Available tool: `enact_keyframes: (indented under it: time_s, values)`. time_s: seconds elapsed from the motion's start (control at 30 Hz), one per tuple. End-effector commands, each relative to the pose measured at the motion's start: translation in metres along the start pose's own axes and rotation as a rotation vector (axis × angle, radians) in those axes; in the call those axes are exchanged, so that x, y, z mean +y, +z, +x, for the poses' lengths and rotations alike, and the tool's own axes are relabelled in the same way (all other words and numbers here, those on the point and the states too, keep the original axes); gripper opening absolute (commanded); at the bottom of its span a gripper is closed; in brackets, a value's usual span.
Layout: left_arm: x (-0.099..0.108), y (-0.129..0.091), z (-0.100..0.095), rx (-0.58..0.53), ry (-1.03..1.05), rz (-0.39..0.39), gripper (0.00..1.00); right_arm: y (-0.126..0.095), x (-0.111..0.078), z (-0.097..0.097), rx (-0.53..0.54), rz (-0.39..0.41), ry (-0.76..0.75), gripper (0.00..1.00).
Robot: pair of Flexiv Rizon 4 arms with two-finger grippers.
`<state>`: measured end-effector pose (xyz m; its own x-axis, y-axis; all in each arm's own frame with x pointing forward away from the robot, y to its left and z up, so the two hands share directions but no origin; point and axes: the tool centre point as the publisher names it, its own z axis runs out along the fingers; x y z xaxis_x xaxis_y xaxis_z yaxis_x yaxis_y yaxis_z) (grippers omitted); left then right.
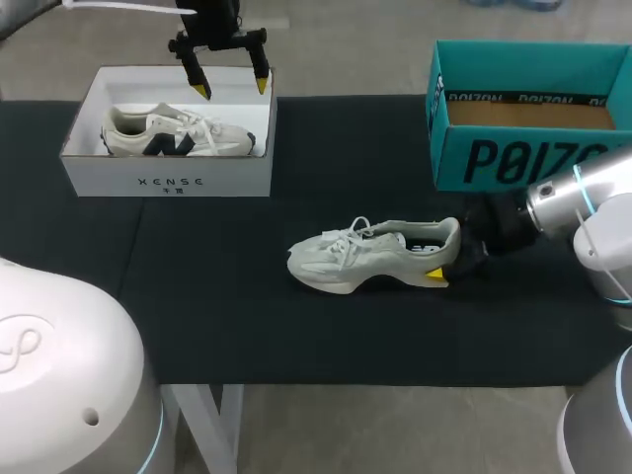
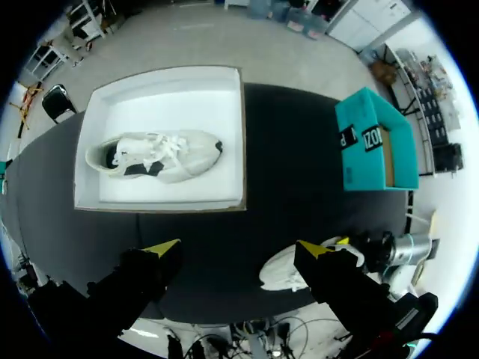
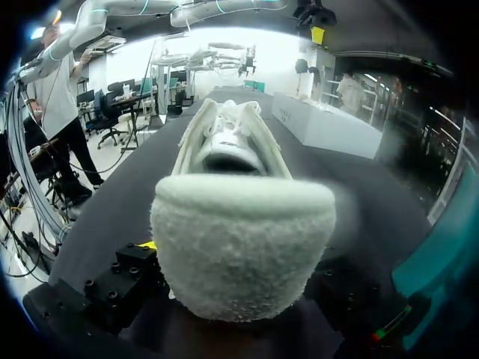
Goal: Take the shoe out of the shoebox, open the shoe tongue, remove and reinsert the insole, then place the shoe into the shoebox
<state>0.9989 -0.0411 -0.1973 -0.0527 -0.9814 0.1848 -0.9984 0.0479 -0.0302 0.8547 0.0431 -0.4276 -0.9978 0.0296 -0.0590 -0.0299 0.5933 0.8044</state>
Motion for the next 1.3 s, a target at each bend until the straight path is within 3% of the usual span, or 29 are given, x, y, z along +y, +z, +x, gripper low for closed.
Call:
enact_keyframes:
  time_s: [0.03,0.23,0.4,0.67,0.97,1.03,1.3]
  values:
    - [0.023,0.015,0.017,-0.025,0.078,0.083,1.00,0.005,-0.002,0.000,-0.002,0.002,-0.001,0.00]
    - [0.034,0.024,0.048,-0.090,0.157,0.069,1.00,0.005,-0.002,0.000,-0.002,0.002,-0.001,0.00]
    - [0.039,0.034,0.064,-0.018,0.115,0.025,1.00,0.005,-0.002,0.000,-0.002,0.002,-0.001,0.00]
    - [0.059,0.077,0.105,0.088,0.003,-0.076,1.00,0.005,-0.002,0.000,-0.002,0.002,-0.001,0.00]
    - [0.075,0.097,0.159,0.088,0.004,-0.031,1.00,0.005,-0.002,0.000,-0.002,0.002,-0.001,0.00]
    - [0.079,0.103,0.169,0.086,0.027,-0.051,1.00,0.005,-0.002,0.000,-0.002,0.002,-0.001,0.00]
    - [0.105,0.120,0.188,0.025,0.131,-0.031,1.00,0.005,-0.002,0.000,-0.002,0.002,-0.001,0.00]
